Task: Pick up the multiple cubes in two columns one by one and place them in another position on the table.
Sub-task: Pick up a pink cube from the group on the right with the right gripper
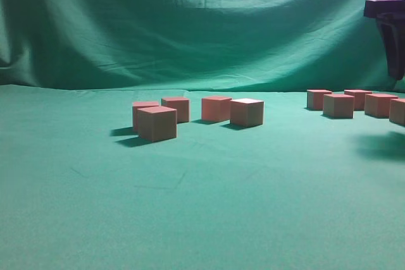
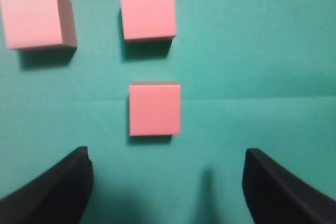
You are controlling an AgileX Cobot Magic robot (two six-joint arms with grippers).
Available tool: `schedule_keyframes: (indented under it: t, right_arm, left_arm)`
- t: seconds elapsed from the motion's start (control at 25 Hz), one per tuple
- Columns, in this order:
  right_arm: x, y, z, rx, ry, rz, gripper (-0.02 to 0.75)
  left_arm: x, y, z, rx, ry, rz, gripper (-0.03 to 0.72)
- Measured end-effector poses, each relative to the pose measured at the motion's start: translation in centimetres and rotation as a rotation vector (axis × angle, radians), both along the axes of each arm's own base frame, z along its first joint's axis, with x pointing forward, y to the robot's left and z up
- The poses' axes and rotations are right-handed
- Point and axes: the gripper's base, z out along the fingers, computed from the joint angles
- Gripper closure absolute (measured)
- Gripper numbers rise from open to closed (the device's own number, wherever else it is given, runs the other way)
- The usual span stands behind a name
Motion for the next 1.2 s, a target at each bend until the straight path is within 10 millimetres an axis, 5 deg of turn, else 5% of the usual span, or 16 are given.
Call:
schedule_keyframes:
  t: [0.48,0.72,0.84,0.96,1.2]
  right_arm:
    - [2.0,-0.3,-4.5,0.001,0.003,0.042,0.175]
    - [2.3,-0.2,-5.5,0.006,0.018,0.041,0.465]
    - [2.2,-0.2,-5.5,0.009,0.026,0.038,0.472]
    - [2.0,-0.1,-4.4,0.013,0.042,0.033,0.472]
    - [0.3,2.9,1.8,0.039,-0.027,0.099,0.472]
  left_arm:
    - [0.0,0.0,0.0,0.0,0.0,0.0,0.688]
    - [0.0,0.0,0.0,0.0,0.0,0.0,0.688]
    - [0.0,0.0,0.0,0.0,0.0,0.0,0.688]
    - [0.0,0.0,0.0,0.0,0.0,0.0,0.688]
    - [0.0,0.0,0.0,0.0,0.0,0.0,0.688]
